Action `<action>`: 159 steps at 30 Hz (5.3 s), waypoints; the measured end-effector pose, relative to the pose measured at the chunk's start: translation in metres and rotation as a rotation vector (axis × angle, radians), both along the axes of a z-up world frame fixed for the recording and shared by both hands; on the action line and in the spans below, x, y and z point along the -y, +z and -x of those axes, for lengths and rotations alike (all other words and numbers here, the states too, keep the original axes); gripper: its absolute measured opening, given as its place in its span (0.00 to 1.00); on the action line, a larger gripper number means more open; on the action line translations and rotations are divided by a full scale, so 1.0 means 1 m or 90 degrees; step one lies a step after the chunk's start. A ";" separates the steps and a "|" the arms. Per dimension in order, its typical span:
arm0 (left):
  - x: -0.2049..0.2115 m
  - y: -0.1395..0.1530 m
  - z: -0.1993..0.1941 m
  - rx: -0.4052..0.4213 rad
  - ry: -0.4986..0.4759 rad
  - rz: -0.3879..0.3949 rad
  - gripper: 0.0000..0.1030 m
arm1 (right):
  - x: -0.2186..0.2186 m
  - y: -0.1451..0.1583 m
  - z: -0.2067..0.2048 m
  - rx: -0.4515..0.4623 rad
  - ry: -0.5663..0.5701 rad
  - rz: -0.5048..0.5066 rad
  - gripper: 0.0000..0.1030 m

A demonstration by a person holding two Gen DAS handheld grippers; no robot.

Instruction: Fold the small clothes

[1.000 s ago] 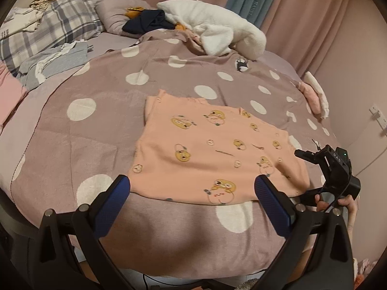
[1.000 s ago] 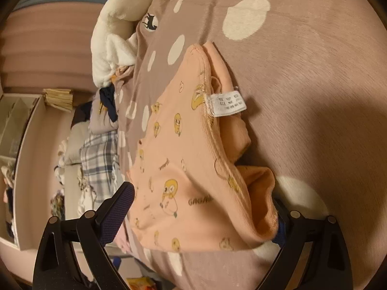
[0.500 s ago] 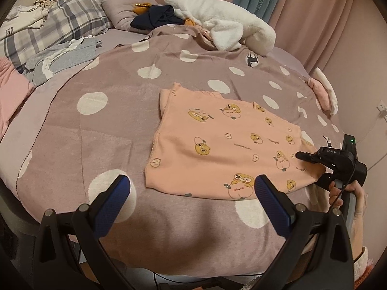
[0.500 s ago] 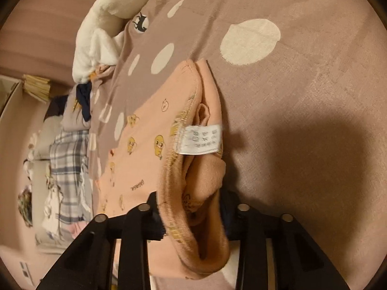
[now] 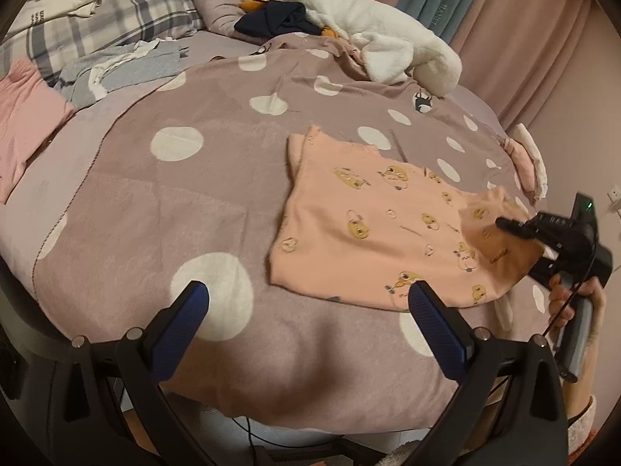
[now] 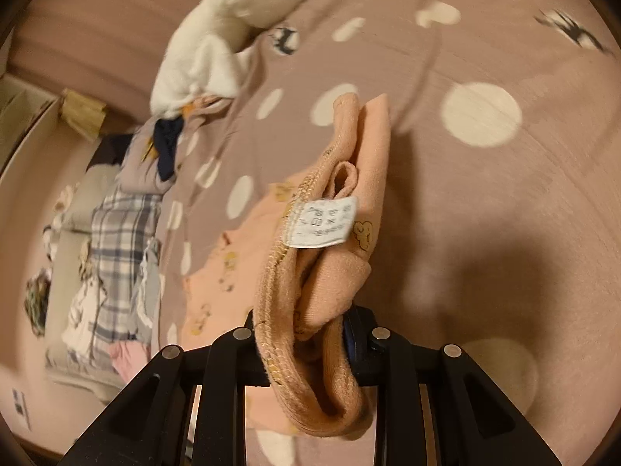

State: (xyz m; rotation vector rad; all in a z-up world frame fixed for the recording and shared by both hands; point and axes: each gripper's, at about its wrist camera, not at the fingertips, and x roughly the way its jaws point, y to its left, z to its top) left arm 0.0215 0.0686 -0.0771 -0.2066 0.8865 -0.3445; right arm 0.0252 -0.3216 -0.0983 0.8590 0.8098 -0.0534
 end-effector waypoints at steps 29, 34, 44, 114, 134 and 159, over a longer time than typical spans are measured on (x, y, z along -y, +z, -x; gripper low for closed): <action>-0.057 -0.008 0.016 -0.038 0.056 0.064 1.00 | -0.087 0.017 -0.048 -0.003 0.084 -0.026 0.27; -0.063 -0.015 0.015 -0.051 0.065 0.063 1.00 | -0.108 0.007 -0.062 -0.023 0.113 -0.033 0.27; -0.074 -0.017 0.015 -0.054 0.091 0.063 1.00 | -0.145 -0.002 -0.078 -0.036 0.167 -0.047 0.27; -0.040 -0.025 0.028 -0.065 0.006 0.020 1.00 | -0.199 -0.024 -0.008 -0.089 0.394 -0.009 0.56; -0.016 -0.014 0.026 -0.038 -0.015 0.023 1.00 | -0.134 -0.020 0.010 -0.036 0.248 -0.093 0.90; 0.012 -0.030 -0.016 -0.043 -0.022 0.001 1.00 | -0.065 -0.038 0.006 -0.057 0.159 -0.063 0.98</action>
